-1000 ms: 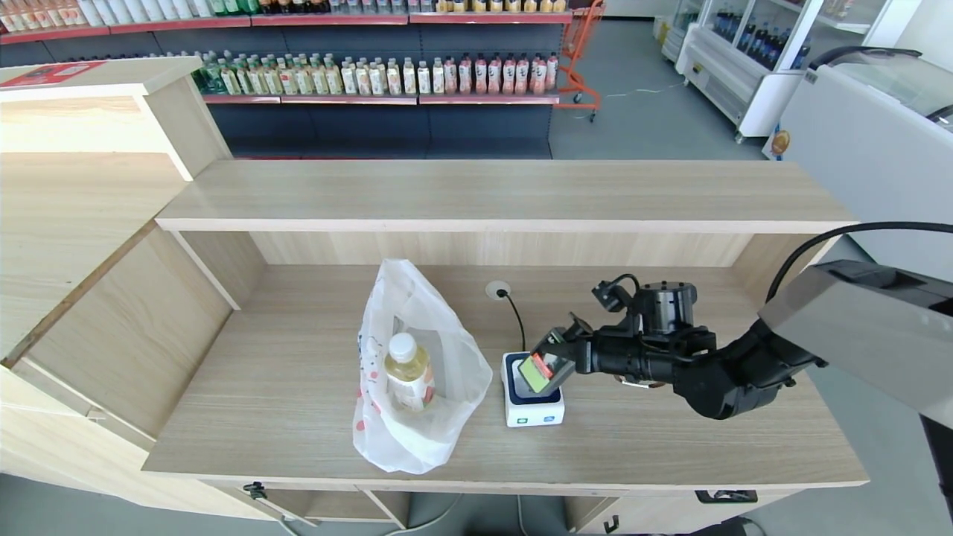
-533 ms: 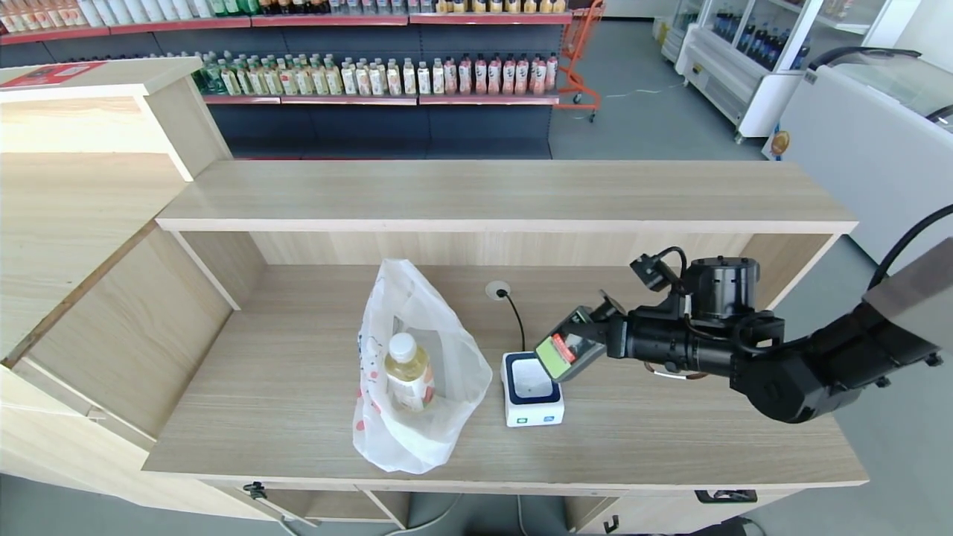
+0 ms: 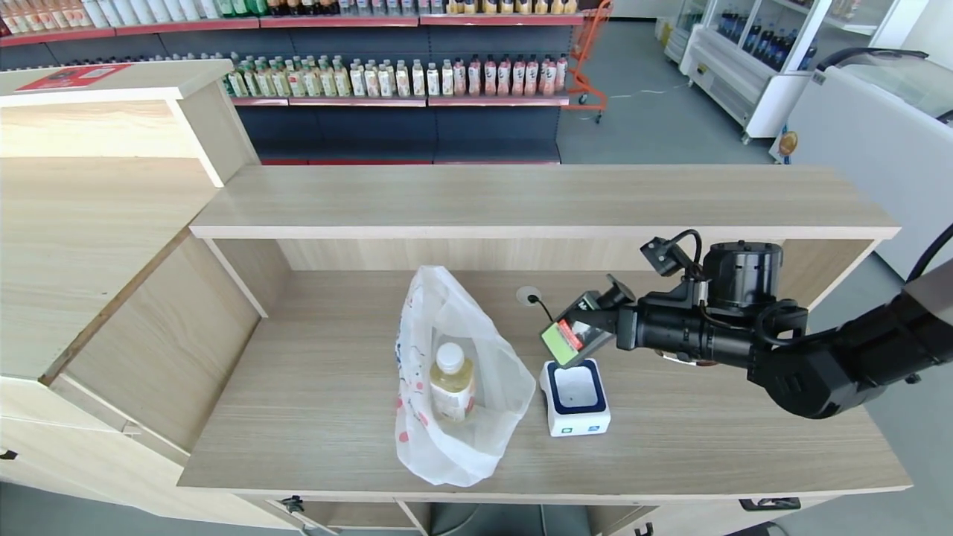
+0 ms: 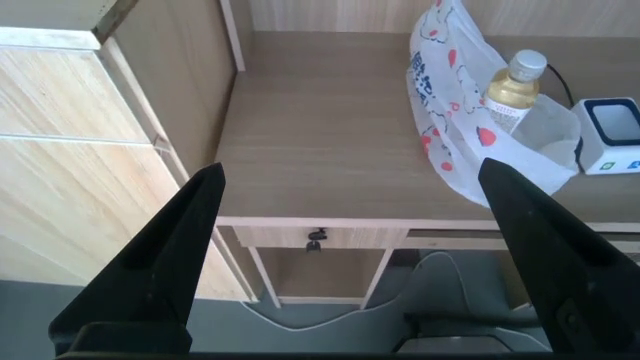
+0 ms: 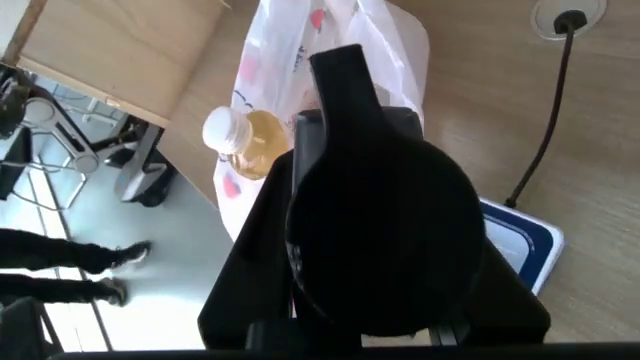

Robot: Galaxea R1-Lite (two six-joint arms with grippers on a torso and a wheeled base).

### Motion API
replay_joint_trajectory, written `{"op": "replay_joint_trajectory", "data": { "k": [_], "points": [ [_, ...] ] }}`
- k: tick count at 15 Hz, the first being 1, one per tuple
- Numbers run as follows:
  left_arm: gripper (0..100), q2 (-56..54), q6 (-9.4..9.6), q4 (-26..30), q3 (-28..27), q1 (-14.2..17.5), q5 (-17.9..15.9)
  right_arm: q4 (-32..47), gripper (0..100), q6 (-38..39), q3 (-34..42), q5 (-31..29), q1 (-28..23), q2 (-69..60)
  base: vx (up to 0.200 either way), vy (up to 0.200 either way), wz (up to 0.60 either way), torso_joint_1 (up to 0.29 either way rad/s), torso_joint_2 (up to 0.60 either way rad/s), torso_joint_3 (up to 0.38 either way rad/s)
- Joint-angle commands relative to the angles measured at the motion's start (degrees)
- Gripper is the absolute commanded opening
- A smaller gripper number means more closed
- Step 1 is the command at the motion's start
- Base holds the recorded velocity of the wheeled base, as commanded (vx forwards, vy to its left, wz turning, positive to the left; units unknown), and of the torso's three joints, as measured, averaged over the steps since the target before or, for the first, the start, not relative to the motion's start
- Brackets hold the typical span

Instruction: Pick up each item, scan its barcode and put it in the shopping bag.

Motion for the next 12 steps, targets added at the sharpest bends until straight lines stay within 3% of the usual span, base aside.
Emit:
{"op": "replay_joint_trajectory", "data": {
  "k": [1, 7, 10, 12],
  "points": [
    [100, 0.00, -0.08, -0.01, 0.01, 0.00, 0.01, 0.11, 0, -2.96, -2.41, -0.37, 0.07, 2.95, 0.000, 0.000, 0.00, 0.000, 0.00, 0.000],
    [100, 0.00, -0.08, -0.01, 0.01, 0.00, 0.01, 0.82, 0, -5.51, -8.65, -0.81, 1.30, 11.47, 0.000, 0.000, 0.00, 0.000, 0.00, 0.000],
    [100, 0.00, -0.08, -0.01, 0.01, 0.00, 0.09, 0.64, 0, -5.51, -12.70, -7.84, 3.85, 16.75, 0.000, 0.000, 0.00, 0.000, 0.00, 0.000],
    [100, 0.00, -0.08, -0.01, 0.01, 0.00, 0.01, 0.55, 0, -5.59, -15.51, -8.63, 5.78, 20.00, 0.000, 0.000, 0.00, 0.000, 0.00, 0.000]
  ]
}}
